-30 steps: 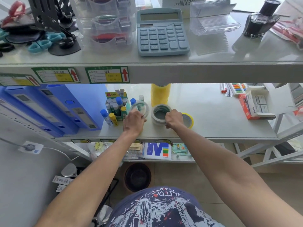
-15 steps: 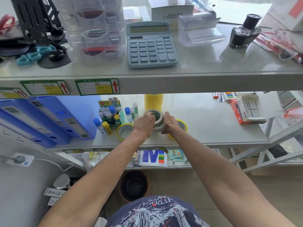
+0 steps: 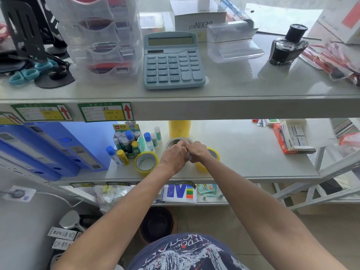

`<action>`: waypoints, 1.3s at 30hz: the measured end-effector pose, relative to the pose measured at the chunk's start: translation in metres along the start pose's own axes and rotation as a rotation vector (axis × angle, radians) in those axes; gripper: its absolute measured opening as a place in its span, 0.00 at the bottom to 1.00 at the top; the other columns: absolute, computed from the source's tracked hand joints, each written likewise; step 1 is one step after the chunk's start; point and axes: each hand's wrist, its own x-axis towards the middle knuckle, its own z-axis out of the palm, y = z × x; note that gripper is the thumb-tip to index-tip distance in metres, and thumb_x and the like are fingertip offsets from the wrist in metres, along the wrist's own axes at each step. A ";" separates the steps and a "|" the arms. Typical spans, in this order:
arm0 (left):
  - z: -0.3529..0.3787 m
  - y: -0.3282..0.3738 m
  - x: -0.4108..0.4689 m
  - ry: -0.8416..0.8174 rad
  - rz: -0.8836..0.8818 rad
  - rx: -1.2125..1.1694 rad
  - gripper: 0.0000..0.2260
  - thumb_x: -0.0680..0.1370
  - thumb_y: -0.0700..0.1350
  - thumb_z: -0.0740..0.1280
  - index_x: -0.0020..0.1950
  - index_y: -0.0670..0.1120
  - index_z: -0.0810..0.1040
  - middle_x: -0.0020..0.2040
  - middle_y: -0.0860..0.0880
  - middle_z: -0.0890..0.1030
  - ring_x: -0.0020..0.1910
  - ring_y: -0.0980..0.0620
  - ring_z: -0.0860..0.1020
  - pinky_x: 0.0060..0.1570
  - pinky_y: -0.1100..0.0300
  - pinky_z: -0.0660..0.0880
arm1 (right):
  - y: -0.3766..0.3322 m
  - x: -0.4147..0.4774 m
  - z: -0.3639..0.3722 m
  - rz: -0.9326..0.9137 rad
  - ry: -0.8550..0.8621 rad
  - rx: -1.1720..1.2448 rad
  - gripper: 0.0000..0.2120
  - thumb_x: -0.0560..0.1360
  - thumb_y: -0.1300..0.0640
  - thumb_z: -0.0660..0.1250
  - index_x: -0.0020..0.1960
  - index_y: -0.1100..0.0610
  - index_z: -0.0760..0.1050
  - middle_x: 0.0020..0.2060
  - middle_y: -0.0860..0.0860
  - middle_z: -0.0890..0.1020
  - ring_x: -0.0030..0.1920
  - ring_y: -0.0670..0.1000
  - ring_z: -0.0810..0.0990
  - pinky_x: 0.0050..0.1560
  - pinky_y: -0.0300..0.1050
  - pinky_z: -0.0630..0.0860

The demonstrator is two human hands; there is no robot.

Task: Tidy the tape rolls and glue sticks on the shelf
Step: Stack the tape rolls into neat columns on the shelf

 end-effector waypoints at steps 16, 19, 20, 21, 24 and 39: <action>0.005 -0.019 -0.001 0.012 -0.754 -0.717 0.30 0.77 0.50 0.68 0.75 0.39 0.64 0.70 0.40 0.70 0.67 0.41 0.71 0.66 0.48 0.70 | -0.016 0.005 -0.010 0.086 -0.008 -0.132 0.10 0.77 0.57 0.63 0.54 0.62 0.72 0.48 0.60 0.79 0.37 0.59 0.81 0.25 0.39 0.69; 0.006 -0.011 0.011 -0.051 -0.958 -0.976 0.20 0.75 0.45 0.64 0.65 0.38 0.73 0.60 0.38 0.77 0.53 0.42 0.75 0.48 0.53 0.73 | -0.021 0.010 0.002 0.120 0.032 -0.069 0.09 0.76 0.58 0.63 0.54 0.62 0.72 0.54 0.61 0.80 0.49 0.63 0.83 0.29 0.44 0.75; 0.008 -0.010 0.015 -0.047 -0.992 -1.027 0.20 0.74 0.44 0.62 0.64 0.38 0.73 0.60 0.37 0.77 0.53 0.40 0.76 0.45 0.55 0.71 | -0.022 0.011 0.006 0.130 0.060 -0.047 0.10 0.76 0.59 0.64 0.55 0.63 0.74 0.57 0.62 0.80 0.52 0.63 0.83 0.35 0.48 0.79; 0.010 -0.009 0.018 -0.036 -1.016 -1.049 0.21 0.73 0.43 0.61 0.65 0.38 0.73 0.61 0.36 0.77 0.56 0.39 0.77 0.43 0.56 0.70 | -0.024 0.012 0.009 0.143 0.092 -0.024 0.13 0.76 0.59 0.65 0.58 0.63 0.76 0.58 0.62 0.80 0.56 0.62 0.82 0.43 0.51 0.82; 0.013 -0.008 0.025 0.035 -1.080 -1.046 0.22 0.71 0.42 0.62 0.64 0.38 0.72 0.62 0.37 0.77 0.59 0.37 0.77 0.45 0.54 0.75 | -0.025 0.017 0.013 0.184 0.115 0.007 0.18 0.76 0.60 0.67 0.65 0.62 0.74 0.63 0.61 0.78 0.61 0.62 0.80 0.56 0.55 0.82; 0.003 -0.017 0.015 0.044 -1.091 -0.990 0.22 0.75 0.38 0.65 0.68 0.38 0.69 0.65 0.39 0.75 0.59 0.40 0.77 0.44 0.57 0.73 | -0.012 0.000 0.034 0.228 0.095 0.212 0.21 0.70 0.57 0.63 0.60 0.64 0.77 0.53 0.61 0.82 0.46 0.60 0.78 0.34 0.44 0.70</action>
